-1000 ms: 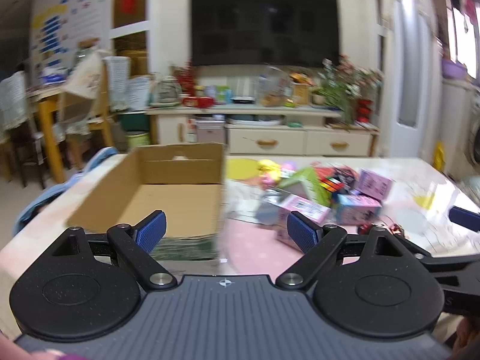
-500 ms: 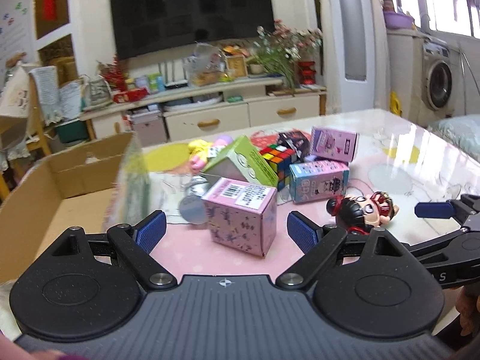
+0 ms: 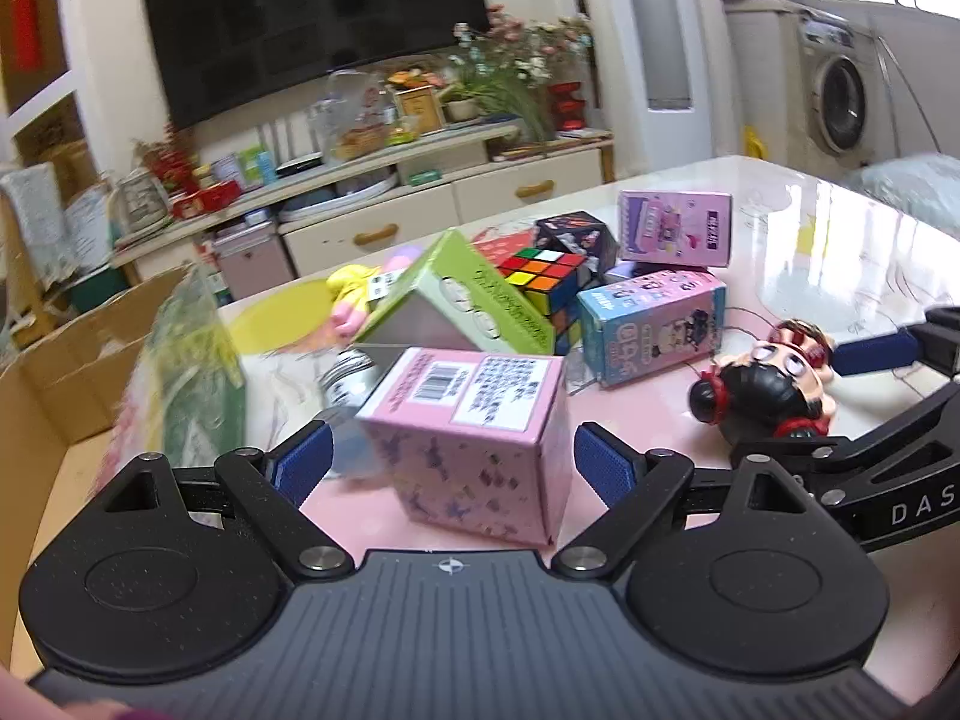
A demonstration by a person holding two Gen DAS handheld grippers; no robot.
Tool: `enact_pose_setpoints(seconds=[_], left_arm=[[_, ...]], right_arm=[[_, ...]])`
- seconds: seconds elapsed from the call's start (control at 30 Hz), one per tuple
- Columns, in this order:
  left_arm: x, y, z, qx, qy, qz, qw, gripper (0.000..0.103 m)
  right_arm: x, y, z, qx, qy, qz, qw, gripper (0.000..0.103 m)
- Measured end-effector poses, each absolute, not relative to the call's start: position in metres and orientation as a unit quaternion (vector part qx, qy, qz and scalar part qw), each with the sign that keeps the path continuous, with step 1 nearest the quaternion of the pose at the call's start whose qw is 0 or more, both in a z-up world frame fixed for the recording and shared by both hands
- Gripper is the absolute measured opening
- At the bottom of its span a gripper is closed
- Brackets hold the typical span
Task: Organize rigid objects
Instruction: 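Grasp the pink barcode box with the left gripper while the right gripper grasps the red-black doll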
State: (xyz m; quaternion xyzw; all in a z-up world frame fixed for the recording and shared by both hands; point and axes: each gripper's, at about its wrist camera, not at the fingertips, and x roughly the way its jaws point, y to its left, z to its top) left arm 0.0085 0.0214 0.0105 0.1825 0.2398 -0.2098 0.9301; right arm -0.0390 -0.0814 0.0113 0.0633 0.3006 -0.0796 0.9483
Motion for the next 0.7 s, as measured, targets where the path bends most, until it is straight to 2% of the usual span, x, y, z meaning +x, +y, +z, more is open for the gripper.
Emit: enact_pose_setpoints(seconds=[0.7], left_arm=[[0.037, -0.002, 0.003, 0.178, 0.281, -0.189, 0.924, 0.103]], right_arm=[[-0.015, -0.086, 0.013, -0.007, 0.311, -0.070, 0.948, 0.101]])
